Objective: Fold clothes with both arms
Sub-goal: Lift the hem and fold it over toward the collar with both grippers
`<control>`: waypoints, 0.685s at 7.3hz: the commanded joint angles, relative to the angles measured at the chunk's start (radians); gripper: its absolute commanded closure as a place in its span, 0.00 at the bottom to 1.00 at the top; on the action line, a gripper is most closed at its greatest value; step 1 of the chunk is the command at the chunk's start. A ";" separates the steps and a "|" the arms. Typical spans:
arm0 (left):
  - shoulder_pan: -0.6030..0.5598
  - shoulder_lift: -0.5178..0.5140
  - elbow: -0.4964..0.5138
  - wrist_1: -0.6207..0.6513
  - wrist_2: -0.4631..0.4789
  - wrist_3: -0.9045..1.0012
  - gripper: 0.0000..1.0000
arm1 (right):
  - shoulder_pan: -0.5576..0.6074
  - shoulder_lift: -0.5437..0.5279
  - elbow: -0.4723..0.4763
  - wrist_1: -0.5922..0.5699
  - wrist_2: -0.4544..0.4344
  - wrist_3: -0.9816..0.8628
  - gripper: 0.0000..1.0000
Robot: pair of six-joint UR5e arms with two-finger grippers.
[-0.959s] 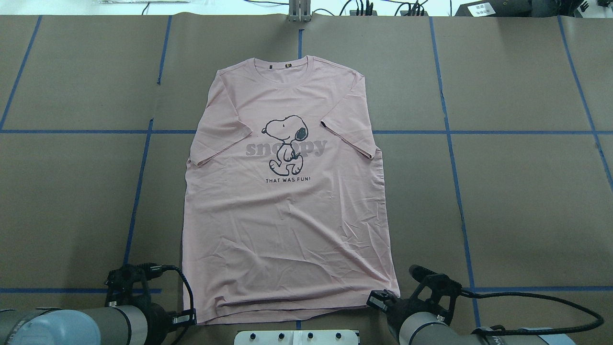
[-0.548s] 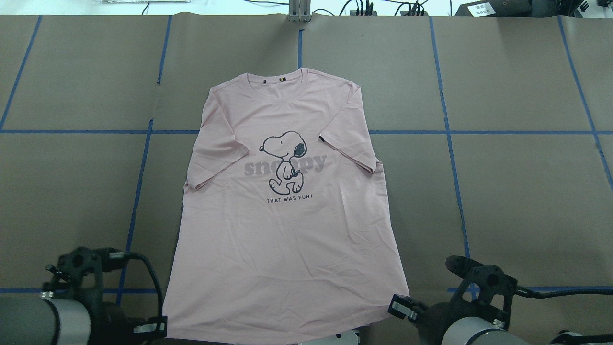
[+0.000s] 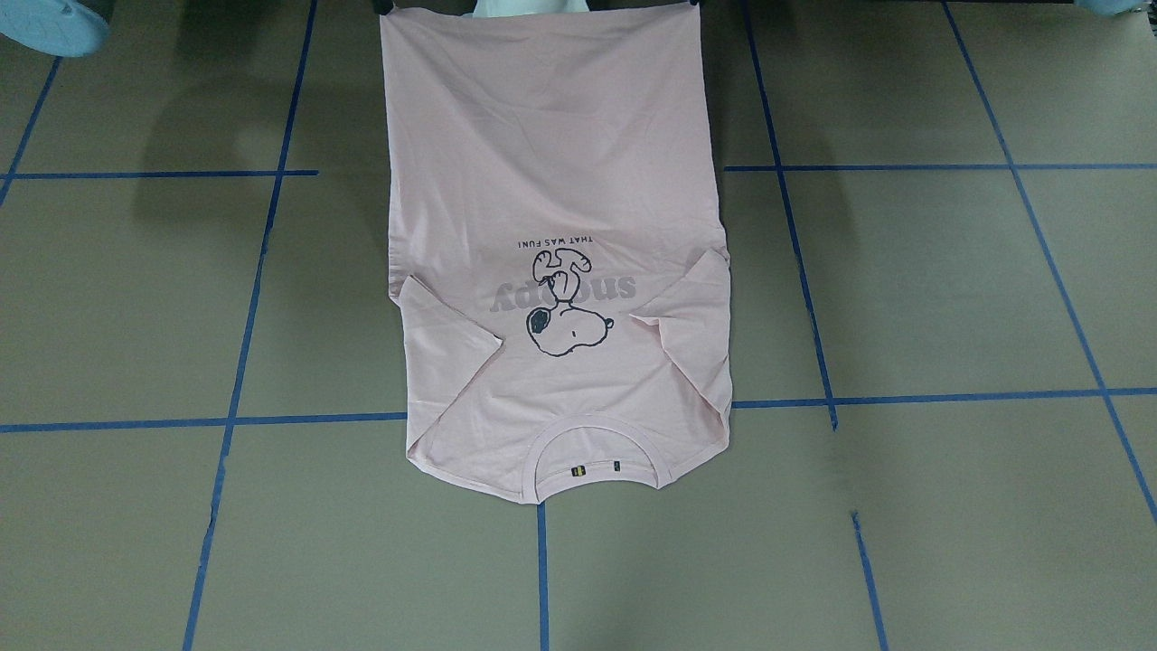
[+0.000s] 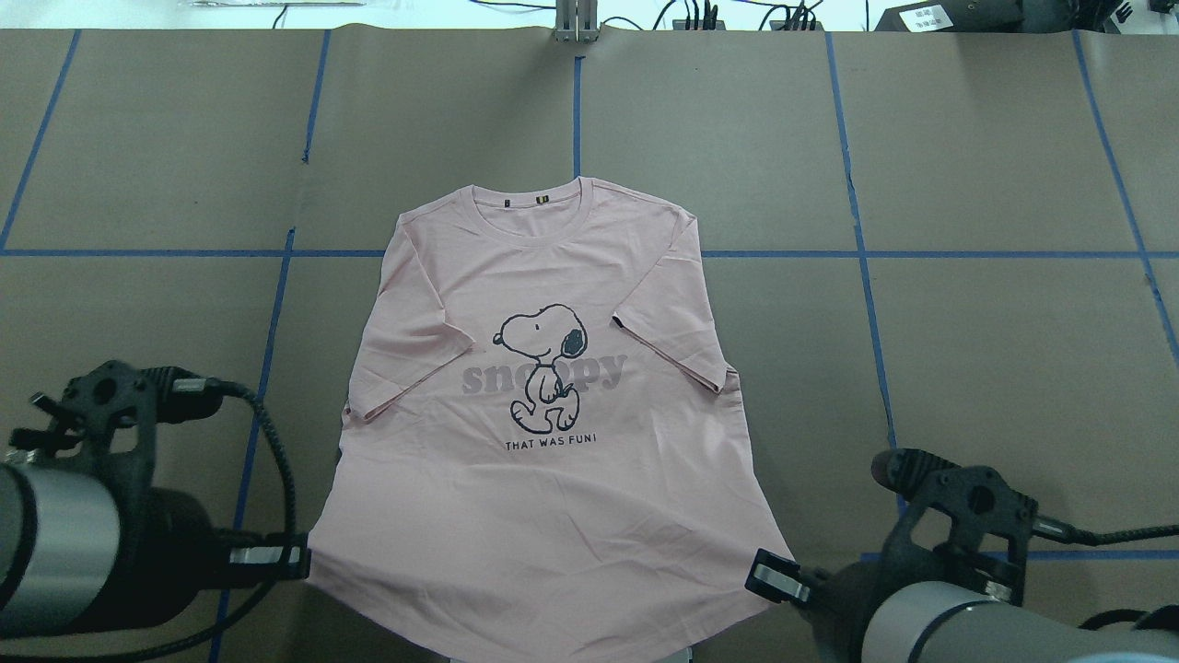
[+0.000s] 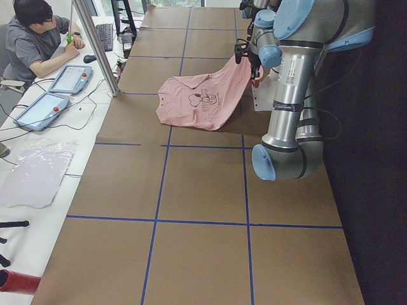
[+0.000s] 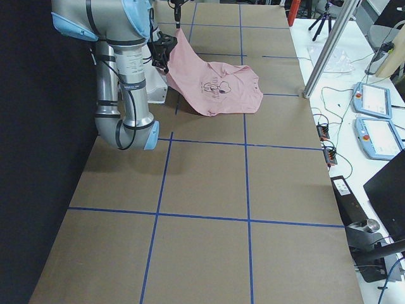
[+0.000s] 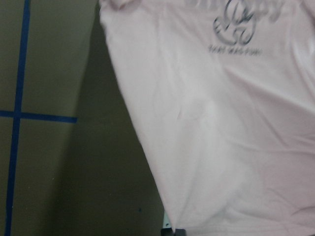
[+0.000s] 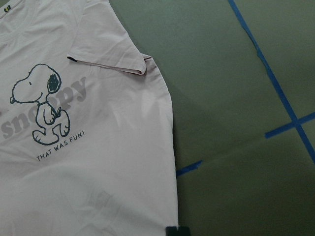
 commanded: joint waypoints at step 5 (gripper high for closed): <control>-0.378 -0.194 0.500 -0.072 -0.006 0.402 1.00 | 0.456 0.092 -0.580 0.515 0.139 -0.330 1.00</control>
